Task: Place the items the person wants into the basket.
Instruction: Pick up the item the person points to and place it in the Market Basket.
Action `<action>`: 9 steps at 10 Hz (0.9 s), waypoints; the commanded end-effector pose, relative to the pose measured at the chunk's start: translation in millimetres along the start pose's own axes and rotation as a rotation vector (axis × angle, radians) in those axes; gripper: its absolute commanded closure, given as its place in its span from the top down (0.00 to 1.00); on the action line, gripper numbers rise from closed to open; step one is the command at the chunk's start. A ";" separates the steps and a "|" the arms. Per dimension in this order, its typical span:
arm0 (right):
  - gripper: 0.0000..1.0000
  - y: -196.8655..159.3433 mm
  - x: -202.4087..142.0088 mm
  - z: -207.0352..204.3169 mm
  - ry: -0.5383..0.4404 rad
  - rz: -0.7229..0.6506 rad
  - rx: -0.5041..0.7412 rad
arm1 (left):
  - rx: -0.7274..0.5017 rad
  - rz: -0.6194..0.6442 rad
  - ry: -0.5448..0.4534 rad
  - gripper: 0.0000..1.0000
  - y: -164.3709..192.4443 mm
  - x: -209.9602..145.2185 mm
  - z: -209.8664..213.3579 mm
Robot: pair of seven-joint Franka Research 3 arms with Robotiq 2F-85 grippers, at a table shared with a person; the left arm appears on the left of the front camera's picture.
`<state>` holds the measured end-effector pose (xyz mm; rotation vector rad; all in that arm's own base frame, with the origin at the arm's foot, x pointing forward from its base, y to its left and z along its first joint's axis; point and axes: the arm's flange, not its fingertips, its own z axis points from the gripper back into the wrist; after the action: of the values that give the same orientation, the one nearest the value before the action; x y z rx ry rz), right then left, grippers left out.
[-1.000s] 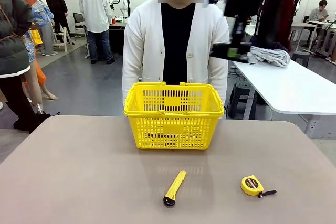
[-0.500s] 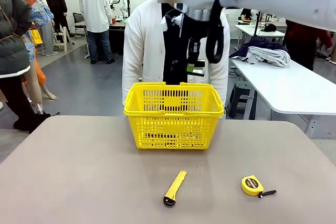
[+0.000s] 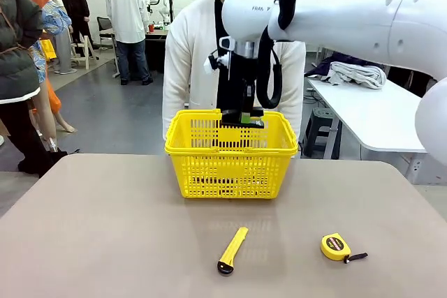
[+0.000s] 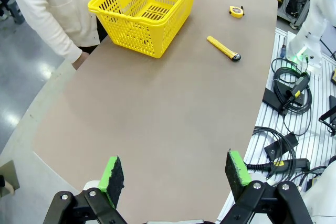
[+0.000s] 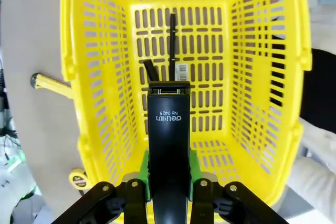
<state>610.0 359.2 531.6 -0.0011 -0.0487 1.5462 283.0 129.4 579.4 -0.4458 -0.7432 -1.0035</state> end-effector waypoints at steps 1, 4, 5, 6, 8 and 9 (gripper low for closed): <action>0.31 -8.7 7.9 -14.1 0.020 0.019 0.023 | -0.006 -0.012 -0.019 1.00 0.3 -2.0 0.9; 0.31 -8.4 9.9 -51.3 0.035 0.031 0.080 | -0.006 -0.012 -0.019 1.00 0.3 -2.0 0.9; 0.31 -3.9 9.3 -53.2 0.045 0.010 0.096 | -0.006 -0.012 -0.019 1.00 0.3 -2.0 0.9; 0.31 5.8 5.8 -44.2 0.101 -0.045 0.109 | -0.006 -0.012 -0.019 1.00 0.3 -2.0 0.9; 0.31 -6.8 7.9 -60.7 0.034 0.008 0.084 | -0.006 -0.012 -0.019 1.00 0.3 -2.0 0.9; 0.31 -6.8 7.9 -60.7 0.034 0.008 0.084 | -0.006 -0.012 -0.019 1.00 0.3 -2.0 0.9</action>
<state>616.9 367.7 471.5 0.0413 0.0606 1.5421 283.0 129.4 579.4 -0.4459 -0.7432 -1.0034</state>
